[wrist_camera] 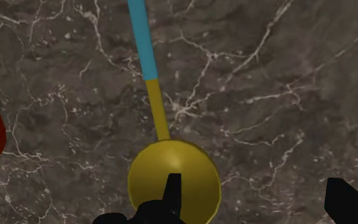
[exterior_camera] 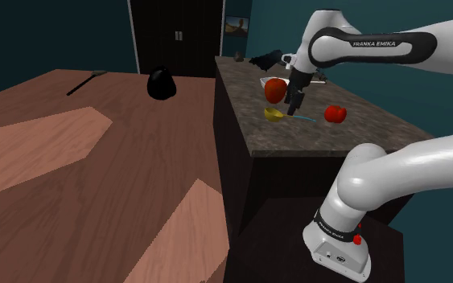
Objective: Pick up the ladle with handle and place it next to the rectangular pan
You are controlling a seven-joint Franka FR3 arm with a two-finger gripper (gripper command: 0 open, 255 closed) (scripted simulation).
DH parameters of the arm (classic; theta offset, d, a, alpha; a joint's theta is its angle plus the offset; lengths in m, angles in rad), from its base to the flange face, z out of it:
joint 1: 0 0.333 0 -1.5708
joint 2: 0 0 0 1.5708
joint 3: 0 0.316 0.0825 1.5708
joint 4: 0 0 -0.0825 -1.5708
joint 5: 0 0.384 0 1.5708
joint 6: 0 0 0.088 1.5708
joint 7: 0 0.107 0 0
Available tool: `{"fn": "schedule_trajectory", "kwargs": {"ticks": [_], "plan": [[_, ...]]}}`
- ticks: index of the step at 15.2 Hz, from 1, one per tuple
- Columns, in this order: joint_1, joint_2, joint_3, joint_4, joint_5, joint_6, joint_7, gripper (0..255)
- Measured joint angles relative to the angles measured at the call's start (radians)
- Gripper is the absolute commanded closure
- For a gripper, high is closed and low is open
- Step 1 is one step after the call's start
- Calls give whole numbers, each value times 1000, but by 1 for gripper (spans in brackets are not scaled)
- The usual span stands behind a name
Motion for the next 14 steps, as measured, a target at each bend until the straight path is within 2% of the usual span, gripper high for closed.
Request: {"fn": "schedule_trajectory", "kwargs": {"ticks": [6, 14], "plan": [[36, 94, -193, 11, -85, 156, -244, 0], [51, 158, -264, -38, -112, 282, -278, 0]]}}
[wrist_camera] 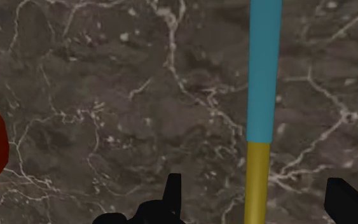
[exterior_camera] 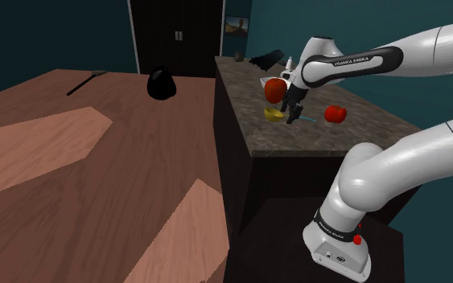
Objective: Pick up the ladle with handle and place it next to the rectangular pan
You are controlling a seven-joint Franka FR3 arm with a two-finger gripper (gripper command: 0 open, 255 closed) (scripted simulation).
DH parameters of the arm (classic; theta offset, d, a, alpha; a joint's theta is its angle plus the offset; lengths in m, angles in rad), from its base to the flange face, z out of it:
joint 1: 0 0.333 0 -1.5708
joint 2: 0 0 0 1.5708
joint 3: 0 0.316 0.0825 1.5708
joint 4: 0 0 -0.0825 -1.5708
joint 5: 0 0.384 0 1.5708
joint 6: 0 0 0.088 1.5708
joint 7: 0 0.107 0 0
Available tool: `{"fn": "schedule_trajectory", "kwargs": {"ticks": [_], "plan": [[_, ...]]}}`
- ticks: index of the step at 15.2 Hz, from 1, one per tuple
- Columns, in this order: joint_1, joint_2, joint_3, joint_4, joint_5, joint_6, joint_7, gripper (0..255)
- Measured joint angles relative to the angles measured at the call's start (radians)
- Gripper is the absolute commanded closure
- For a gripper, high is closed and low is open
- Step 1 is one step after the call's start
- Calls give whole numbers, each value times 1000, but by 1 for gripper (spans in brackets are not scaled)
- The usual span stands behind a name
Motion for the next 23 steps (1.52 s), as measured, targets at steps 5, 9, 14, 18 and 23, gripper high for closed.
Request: {"fn": "schedule_trajectory", "kwargs": {"ticks": [5, 9, 14, 18, 23], "plan": [[0, 4, -5, -5, -2, 10, -1, 0], [0, 2, -3, -4, -1, 6, -1, 255], [0, 4, -4, -4, -2, 10, -1, 255], [0, 2, -2, 0, -1, 4, -1, 255], [4, -14, 22, 49, 17, -62, -4, 255]]}}
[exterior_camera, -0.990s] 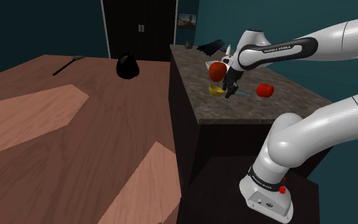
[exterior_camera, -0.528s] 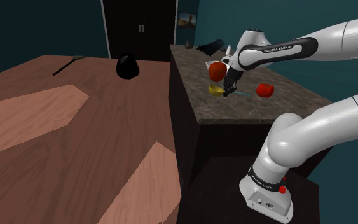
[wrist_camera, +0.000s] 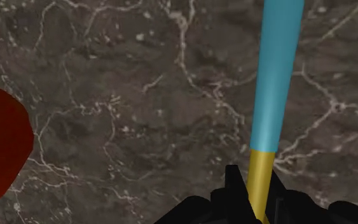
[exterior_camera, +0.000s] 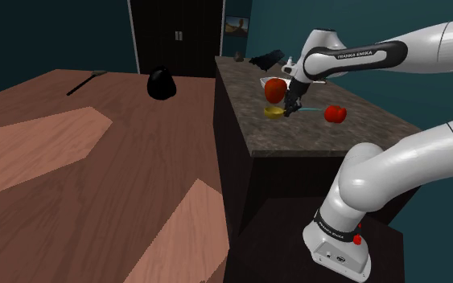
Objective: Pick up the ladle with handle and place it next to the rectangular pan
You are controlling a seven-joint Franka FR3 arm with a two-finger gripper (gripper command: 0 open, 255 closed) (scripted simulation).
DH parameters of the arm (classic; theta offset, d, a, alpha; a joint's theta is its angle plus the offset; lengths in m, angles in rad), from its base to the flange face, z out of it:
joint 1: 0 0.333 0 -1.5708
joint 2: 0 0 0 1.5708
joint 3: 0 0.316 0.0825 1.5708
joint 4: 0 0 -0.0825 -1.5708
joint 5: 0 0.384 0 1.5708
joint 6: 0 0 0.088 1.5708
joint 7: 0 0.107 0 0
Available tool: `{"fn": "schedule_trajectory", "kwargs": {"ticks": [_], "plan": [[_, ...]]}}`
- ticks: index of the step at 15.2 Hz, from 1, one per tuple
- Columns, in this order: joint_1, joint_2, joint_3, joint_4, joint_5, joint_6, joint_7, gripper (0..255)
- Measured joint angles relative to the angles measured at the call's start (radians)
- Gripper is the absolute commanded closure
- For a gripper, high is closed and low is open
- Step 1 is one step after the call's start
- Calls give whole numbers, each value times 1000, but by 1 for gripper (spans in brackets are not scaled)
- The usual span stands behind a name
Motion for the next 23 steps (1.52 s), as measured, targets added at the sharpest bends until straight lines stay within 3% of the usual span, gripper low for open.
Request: {"fn": "schedule_trajectory", "kwargs": {"ticks": [20, 23], "plan": [[25, -14, 84, 247, 68, -264, -17, 255], [26, 1, 60, 288, 67, -282, -48, 255]]}}
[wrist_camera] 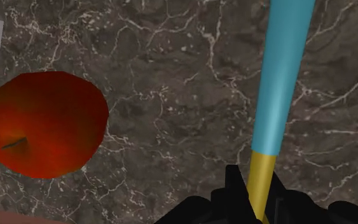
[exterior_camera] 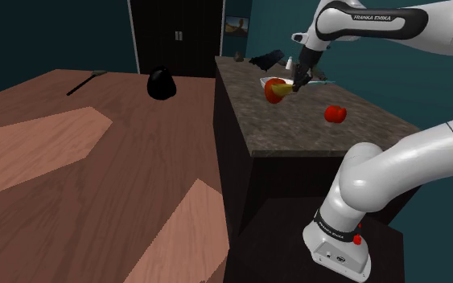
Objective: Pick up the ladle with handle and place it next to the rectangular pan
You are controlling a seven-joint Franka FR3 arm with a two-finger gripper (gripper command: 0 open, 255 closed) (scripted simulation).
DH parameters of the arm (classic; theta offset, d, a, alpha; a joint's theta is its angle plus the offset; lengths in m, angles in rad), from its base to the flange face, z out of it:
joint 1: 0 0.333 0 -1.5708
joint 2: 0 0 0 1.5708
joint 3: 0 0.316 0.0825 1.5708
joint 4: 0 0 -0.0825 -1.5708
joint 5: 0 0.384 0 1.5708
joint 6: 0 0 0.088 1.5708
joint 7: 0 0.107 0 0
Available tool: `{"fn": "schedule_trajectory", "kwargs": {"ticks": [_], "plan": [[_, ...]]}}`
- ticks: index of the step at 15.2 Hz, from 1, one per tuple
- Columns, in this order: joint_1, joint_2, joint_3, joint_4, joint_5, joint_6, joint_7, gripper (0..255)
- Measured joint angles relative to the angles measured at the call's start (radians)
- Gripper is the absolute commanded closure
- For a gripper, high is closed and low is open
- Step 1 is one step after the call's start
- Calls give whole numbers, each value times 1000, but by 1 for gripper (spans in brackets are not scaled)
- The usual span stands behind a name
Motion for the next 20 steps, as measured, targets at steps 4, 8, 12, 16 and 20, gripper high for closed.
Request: {"fn": "schedule_trajectory", "kwargs": {"ticks": [4, 8, 12, 16, 20], "plan": [[8, 49, -93, 68, -9, 6, -91, 255], [20, 97, -205, 148, -13, 6, -201, 255], [63, 172, -339, 253, 9, 7, -316, 255], [120, 242, -462, 331, 43, 19, -404, 255], [118, 240, -480, 287, 35, 65, -409, 255]]}}
